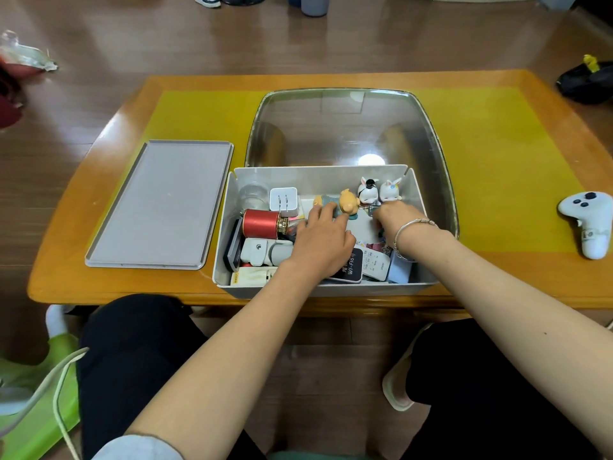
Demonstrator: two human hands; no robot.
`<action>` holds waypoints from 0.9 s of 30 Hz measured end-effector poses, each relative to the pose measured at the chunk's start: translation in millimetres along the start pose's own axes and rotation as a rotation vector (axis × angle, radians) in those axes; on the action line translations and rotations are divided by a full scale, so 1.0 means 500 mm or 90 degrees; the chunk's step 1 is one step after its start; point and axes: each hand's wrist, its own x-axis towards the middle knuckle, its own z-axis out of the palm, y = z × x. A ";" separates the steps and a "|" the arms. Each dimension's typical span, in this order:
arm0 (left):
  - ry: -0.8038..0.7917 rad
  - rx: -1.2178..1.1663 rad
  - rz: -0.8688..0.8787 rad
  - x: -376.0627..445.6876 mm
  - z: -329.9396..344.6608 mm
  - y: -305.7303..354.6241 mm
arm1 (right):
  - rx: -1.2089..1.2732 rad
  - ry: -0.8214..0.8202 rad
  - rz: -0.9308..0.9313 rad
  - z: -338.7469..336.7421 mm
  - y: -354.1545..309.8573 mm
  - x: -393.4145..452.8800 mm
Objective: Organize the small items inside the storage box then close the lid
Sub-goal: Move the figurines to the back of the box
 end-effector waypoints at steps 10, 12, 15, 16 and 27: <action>0.148 -0.083 -0.007 -0.001 -0.047 -0.037 | 0.202 0.197 -0.043 -0.012 0.003 -0.017; 0.176 -0.102 -0.009 -0.009 -0.064 -0.049 | 0.288 0.230 -0.083 -0.019 -0.018 -0.026; 0.236 -0.087 -0.041 -0.024 -0.082 -0.069 | 0.422 0.185 -0.152 -0.032 -0.062 -0.037; 0.248 -0.072 -0.057 -0.029 -0.085 -0.077 | 0.413 0.174 -0.156 -0.035 -0.066 -0.036; 0.220 0.028 -0.189 -0.089 -0.087 -0.157 | 0.020 -0.026 0.106 0.022 -0.024 -0.013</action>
